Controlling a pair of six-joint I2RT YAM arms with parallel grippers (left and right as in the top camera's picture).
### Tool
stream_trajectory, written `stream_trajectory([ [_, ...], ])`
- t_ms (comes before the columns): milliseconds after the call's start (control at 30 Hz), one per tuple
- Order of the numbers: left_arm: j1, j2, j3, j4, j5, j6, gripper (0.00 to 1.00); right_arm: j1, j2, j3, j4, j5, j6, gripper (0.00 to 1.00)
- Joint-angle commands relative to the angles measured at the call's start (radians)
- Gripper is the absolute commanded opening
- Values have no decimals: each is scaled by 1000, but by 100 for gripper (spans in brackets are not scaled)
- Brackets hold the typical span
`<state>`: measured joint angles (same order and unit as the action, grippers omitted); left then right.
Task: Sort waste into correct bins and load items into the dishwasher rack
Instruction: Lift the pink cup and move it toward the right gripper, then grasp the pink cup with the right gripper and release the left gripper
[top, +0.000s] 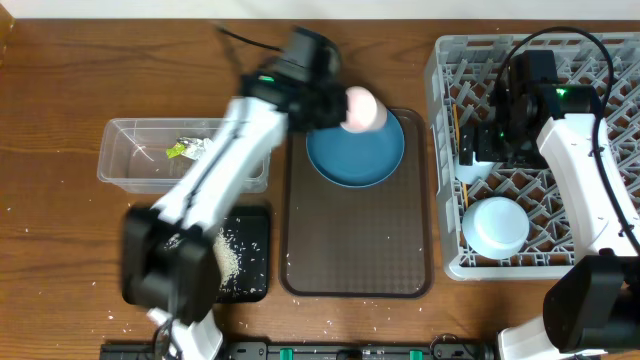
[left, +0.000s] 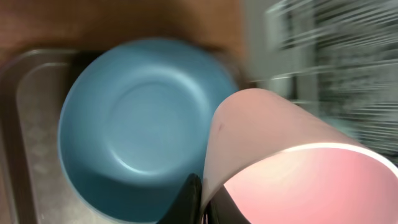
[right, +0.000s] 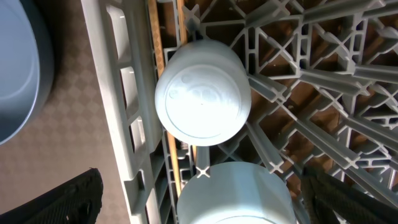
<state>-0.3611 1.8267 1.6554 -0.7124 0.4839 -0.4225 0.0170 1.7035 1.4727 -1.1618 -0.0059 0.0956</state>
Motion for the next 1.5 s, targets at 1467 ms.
stream_trajectory([
  [1467, 171, -78, 16, -322, 864, 198, 6, 28, 4, 3, -171, -1554, -926, 99],
])
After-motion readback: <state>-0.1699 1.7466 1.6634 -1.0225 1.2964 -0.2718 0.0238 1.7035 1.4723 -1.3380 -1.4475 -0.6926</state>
